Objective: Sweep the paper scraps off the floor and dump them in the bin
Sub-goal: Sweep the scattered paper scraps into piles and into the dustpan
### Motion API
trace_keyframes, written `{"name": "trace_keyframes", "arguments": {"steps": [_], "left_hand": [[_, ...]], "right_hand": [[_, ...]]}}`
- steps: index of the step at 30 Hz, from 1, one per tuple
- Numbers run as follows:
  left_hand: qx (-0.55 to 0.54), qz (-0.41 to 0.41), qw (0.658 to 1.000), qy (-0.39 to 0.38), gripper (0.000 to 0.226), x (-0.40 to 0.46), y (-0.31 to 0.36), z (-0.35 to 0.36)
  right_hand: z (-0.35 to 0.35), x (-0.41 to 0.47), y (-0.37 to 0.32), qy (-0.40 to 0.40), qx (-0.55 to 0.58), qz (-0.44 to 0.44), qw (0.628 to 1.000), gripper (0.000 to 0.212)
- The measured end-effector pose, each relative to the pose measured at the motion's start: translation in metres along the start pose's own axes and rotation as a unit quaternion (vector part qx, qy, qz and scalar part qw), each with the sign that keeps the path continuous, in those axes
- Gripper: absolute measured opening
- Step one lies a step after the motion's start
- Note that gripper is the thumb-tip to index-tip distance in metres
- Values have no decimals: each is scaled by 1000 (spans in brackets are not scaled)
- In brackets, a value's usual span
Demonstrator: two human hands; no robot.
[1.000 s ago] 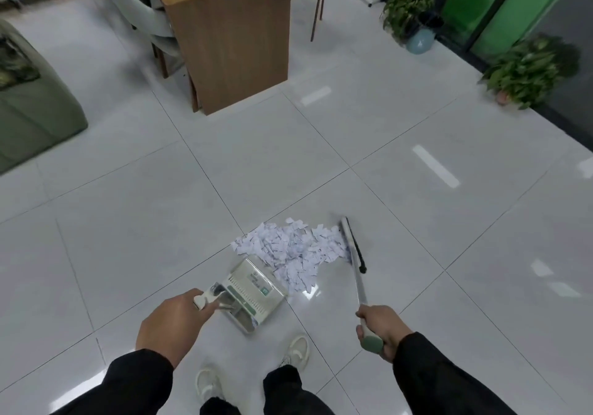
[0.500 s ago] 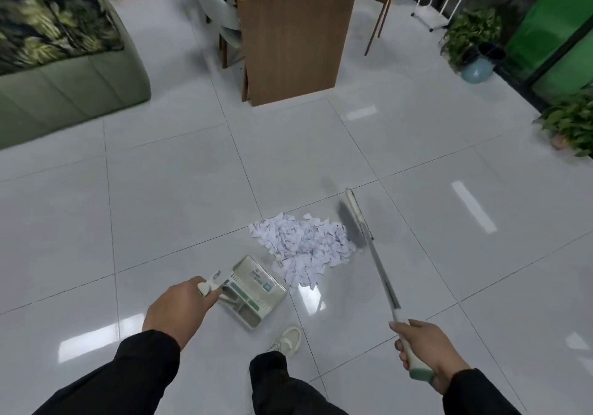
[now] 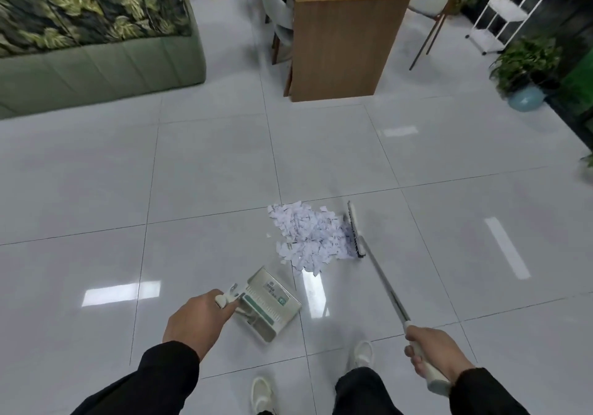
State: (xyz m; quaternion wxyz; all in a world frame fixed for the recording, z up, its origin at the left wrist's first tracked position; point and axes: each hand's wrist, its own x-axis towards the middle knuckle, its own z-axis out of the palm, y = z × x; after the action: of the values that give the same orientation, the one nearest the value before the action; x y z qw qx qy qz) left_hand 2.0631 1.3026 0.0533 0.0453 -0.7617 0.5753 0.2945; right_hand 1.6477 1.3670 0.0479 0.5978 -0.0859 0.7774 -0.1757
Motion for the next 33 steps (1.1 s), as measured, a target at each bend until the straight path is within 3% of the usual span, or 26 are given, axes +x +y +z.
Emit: {"name": "trace_keyframes", "arguments": {"steps": [5, 12, 16, 25, 33], "left_hand": [[-18, -21, 1000, -13, 34, -19, 43, 33], [-94, -101, 990, 1, 41, -47, 183, 127], [-154, -133, 979, 28, 16, -61, 260, 176], [-221, -172, 959, 34, 16, -45, 380, 245], [-205, -134, 969, 37, 33, -5, 450, 261]], "right_hand": [[-45, 25, -4, -3, -68, -27, 997, 9], [-223, 115, -60, 21, -206, -81, 975, 11], [-307, 160, -120, 15, -324, -113, 939, 8], [-329, 229, -183, -4, -469, -135, 873, 6], [-339, 236, -163, -66, -451, -90, 885, 12]]}}
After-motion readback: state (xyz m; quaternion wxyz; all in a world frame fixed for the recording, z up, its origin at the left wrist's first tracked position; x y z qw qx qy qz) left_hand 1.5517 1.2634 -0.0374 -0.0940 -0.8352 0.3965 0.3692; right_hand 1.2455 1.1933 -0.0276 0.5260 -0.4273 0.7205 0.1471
